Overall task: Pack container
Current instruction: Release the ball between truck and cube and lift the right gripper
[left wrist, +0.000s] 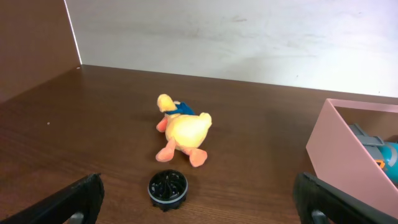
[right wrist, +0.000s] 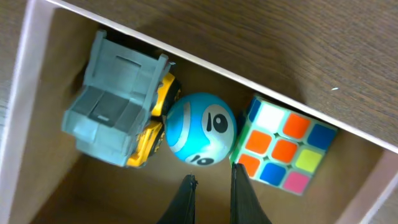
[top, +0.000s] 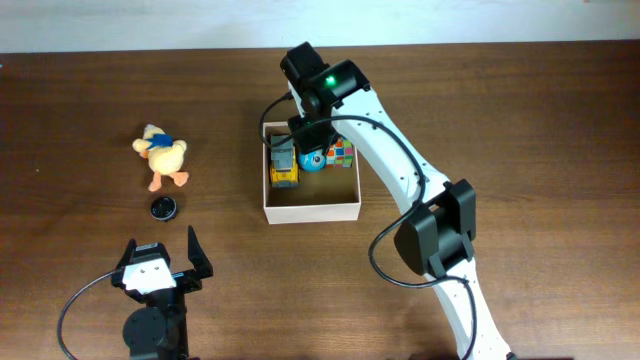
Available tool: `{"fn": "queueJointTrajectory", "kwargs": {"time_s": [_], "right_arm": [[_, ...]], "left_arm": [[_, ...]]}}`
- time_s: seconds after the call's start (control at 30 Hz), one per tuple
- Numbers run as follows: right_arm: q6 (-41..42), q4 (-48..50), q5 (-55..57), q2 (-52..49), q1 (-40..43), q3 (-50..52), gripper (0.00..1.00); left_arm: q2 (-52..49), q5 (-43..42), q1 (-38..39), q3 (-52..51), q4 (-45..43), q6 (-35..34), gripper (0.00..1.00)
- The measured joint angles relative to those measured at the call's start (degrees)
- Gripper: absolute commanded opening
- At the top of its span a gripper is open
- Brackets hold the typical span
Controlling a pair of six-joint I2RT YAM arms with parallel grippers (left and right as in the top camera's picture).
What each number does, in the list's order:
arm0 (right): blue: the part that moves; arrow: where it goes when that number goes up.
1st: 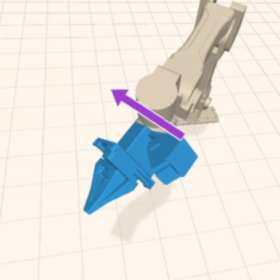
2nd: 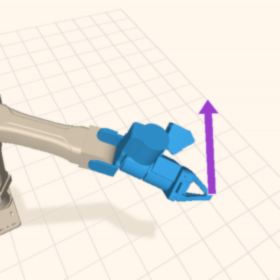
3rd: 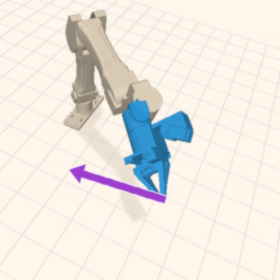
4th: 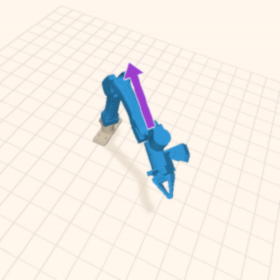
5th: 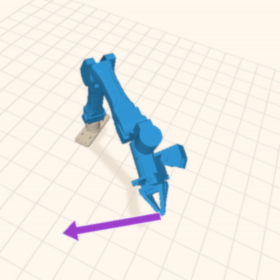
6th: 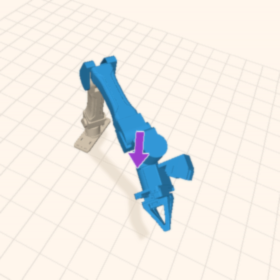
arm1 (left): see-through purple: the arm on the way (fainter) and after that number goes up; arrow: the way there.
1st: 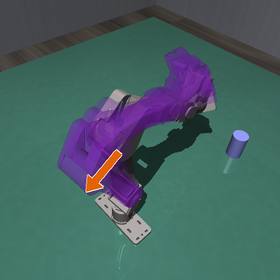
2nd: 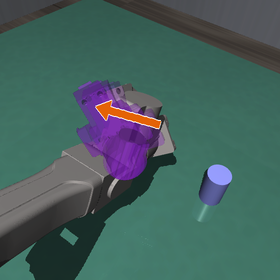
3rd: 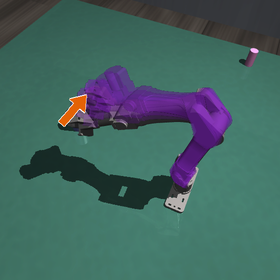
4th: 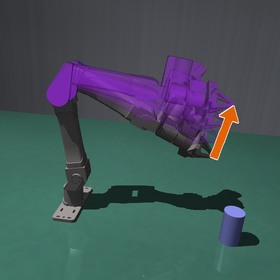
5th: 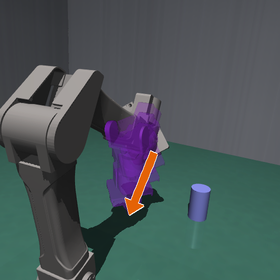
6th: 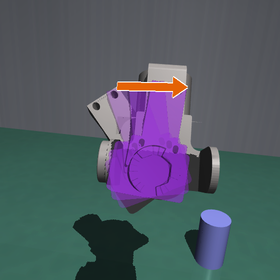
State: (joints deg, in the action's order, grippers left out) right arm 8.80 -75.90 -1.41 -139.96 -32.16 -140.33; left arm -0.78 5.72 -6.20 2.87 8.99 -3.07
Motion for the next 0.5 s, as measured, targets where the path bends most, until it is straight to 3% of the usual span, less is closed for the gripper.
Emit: {"fn": "queueJointTrajectory", "kwargs": {"time_s": [0.1, 0.5], "right_arm": [[-0.04, 0.13, 0.0, -0.92, 0.0, 0.0, 0.05], [-0.04, -2.84, -0.02, -1.25, 0.0, -2.32, 0.34]], "left_arm": [[0.0, 0.0, 0.0, 0.0, 0.0, 0.0, 0.99], [0.0, 0.0, 0.0, 0.0, 0.02, 0.0, 0.99]]}}
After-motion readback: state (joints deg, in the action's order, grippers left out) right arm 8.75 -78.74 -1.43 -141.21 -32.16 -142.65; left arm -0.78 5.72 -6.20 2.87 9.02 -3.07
